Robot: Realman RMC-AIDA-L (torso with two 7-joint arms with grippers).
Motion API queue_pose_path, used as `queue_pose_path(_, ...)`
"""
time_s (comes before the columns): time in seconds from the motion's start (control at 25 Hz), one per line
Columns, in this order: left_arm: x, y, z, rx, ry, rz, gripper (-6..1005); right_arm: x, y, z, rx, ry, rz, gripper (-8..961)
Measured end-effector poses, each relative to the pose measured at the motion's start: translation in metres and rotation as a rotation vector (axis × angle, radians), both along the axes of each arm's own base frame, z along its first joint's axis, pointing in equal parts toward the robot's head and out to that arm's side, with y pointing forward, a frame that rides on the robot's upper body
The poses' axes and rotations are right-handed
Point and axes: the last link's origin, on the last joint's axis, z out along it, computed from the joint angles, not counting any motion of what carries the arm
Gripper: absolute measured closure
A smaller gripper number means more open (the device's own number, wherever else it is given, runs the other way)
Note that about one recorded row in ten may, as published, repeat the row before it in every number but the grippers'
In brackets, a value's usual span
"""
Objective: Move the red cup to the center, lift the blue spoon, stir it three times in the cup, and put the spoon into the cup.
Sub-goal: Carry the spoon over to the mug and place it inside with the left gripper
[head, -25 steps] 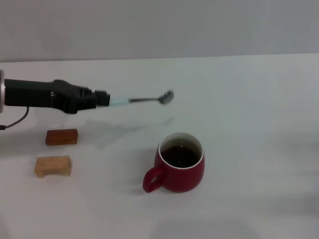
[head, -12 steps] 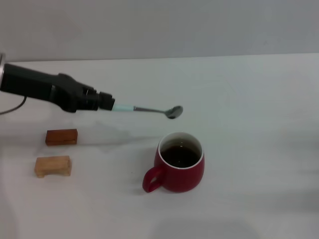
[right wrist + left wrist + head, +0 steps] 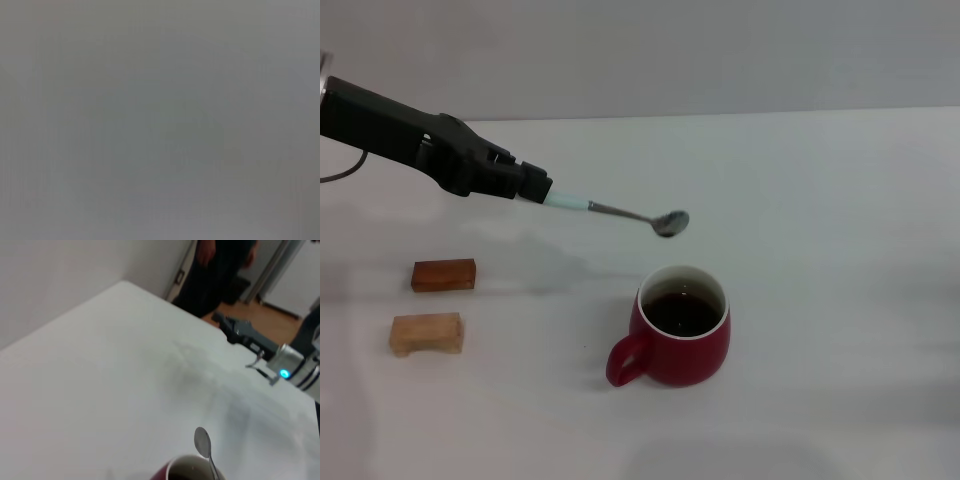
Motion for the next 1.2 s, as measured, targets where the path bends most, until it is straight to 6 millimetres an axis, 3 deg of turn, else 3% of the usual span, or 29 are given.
queue_pose_path(0.28, 0.009, 0.002, -0.002, -0.037, 0.111, -0.001, 865, -0.01, -0.005, 0.007, 0.047, -0.013, 0.083, 954)
queue_pose_path(0.52, 0.01, 0.003, -0.006, -0.052, 0.158, 0.011, 865, -0.019, -0.006, 0.026, 0.118, 0.054, 0.19, 953)
queue_pose_path(1.2, 0.028, -0.004, -0.028, -0.132, 0.277, 0.016, 865, -0.008, 0.003, 0.022, 0.07, 0.062, 0.105, 954)
